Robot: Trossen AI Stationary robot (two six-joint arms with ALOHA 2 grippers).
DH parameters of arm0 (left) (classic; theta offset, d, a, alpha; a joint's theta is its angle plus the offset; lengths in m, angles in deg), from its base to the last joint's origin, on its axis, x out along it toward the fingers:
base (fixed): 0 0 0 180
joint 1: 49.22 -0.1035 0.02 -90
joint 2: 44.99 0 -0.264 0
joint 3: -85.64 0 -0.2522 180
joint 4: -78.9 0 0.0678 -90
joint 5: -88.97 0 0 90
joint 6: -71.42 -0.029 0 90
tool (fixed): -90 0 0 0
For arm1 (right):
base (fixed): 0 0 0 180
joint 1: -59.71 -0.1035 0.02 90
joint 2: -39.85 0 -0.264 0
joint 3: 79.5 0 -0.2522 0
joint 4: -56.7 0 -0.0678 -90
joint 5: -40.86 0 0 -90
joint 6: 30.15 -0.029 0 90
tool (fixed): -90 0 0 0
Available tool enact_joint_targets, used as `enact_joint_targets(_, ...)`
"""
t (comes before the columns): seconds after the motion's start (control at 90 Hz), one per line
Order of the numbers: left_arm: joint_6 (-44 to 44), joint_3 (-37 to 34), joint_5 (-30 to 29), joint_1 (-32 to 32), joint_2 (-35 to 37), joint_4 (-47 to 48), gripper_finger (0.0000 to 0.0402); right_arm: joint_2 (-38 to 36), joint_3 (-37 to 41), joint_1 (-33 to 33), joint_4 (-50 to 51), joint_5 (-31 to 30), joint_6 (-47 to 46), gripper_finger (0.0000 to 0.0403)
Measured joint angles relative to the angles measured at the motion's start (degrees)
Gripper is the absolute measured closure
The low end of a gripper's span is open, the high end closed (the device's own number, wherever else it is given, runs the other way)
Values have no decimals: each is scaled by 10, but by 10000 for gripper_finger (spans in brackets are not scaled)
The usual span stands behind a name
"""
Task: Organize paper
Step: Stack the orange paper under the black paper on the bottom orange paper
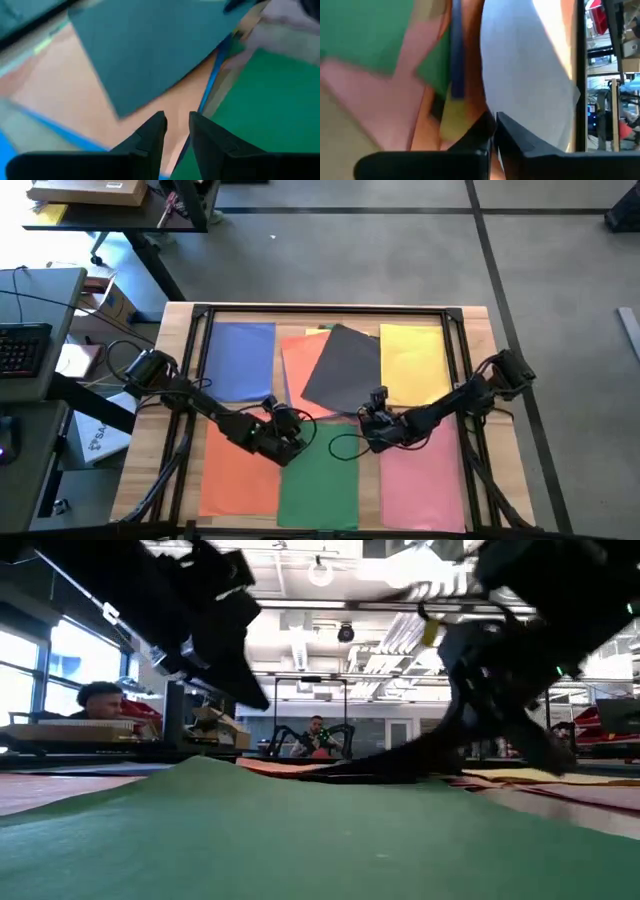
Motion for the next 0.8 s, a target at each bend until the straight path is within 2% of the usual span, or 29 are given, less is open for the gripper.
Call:
enact_joint_targets(0.211, -213, 15, -33, 1, 0, -120, 323, -56, -41, -10, -6, -36, 0, 403)
enact_joint_targets(0.356, -391, 33, -45, 2, 0, -201, 321, -75, -45, -10, -24, -7, -3, 403)
enact_joint_targets(0.444, -463, 37, -33, 0, 0, -239, 309, -76, -45, -10, -36, 3, -3, 403)
enact_joint_targets(0.722, -469, 37, 57, -48, -14, -224, 228, -76, -45, -18, -60, 9, -2, 403)
enact_joint_targets(0.8, -468, 37, 61, -57, -23, -223, 216, -76, -45, -18, -63, 9, -3, 403)
